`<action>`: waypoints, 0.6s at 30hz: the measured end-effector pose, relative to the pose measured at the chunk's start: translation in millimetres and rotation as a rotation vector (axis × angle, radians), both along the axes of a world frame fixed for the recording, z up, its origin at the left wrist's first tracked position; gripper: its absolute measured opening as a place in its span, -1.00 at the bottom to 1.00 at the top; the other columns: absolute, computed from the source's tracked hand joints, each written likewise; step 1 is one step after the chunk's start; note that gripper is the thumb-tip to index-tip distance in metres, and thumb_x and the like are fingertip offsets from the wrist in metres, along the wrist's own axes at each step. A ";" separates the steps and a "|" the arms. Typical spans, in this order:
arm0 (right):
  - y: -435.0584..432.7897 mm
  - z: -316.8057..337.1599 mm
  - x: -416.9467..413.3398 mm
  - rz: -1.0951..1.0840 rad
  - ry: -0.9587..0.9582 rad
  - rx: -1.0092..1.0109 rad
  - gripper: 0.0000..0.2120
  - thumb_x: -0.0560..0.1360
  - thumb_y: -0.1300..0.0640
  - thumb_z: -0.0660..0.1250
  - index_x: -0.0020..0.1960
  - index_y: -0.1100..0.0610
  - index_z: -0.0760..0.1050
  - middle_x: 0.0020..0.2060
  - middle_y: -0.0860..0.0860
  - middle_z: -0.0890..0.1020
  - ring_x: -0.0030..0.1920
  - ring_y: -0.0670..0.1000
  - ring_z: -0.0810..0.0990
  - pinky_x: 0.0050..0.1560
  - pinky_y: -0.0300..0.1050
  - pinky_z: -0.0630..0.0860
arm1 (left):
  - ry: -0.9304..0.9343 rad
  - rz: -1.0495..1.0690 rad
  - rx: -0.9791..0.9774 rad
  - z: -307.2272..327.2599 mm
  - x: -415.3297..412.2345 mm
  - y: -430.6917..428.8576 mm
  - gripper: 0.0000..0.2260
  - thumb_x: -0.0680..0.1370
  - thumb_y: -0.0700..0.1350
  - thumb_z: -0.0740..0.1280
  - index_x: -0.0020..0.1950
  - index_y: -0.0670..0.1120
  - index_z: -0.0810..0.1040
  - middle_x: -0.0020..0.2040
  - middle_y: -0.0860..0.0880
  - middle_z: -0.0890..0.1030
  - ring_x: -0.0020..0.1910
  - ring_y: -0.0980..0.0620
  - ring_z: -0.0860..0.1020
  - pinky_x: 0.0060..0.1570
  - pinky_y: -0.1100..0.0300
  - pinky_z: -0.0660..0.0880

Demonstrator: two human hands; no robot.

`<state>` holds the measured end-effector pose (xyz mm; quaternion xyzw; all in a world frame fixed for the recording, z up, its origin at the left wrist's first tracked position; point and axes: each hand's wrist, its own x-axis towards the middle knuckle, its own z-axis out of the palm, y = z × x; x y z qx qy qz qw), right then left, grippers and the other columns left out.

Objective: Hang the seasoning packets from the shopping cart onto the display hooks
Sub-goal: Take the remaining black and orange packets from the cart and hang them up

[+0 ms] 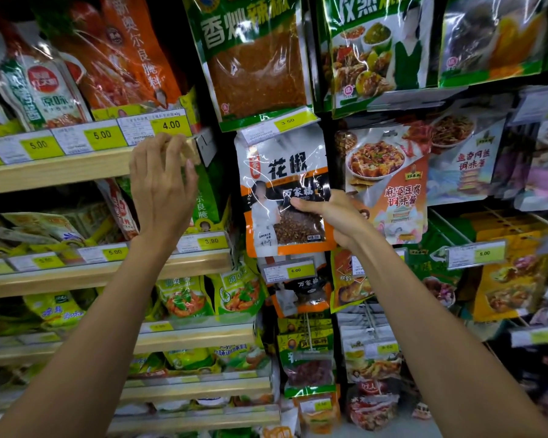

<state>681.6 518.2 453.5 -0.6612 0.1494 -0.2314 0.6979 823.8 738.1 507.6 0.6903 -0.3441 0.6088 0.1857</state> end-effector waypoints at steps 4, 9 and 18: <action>-2.2 8.1 13.9 -0.033 -0.018 -0.026 -0.56 0.40 0.17 0.51 0.22 0.24 0.48 0.10 0.14 0.64 -0.03 -0.04 0.63 -0.19 -0.32 0.55 | 0.006 -0.004 0.003 0.9 -2.2 0.9 -0.74 0.64 -0.18 0.15 0.24 -0.28 0.48 0.14 -0.30 0.52 0.16 -0.27 0.46 0.23 -0.07 0.34; -4.3 7.6 28.8 -0.135 -0.028 -0.147 -0.50 0.43 0.19 0.49 0.31 0.30 0.45 0.23 0.17 0.57 0.22 0.07 0.55 0.11 -0.16 0.54 | 0.023 -0.003 0.026 1.0 -4.4 2.4 -0.73 0.64 -0.18 0.15 0.26 -0.29 0.47 0.15 -0.30 0.52 0.17 -0.28 0.46 0.24 -0.08 0.34; 5.0 -21.6 18.2 -0.498 -0.025 -0.393 -0.84 0.48 0.10 0.44 -0.15 0.19 0.57 -0.41 -0.06 0.52 -0.40 -0.16 0.42 -0.44 -0.41 0.29 | 0.040 0.010 0.038 1.5 -6.5 2.5 -0.72 0.64 -0.17 0.15 0.26 -0.30 0.47 0.16 -0.31 0.52 0.19 -0.30 0.47 0.26 -0.10 0.35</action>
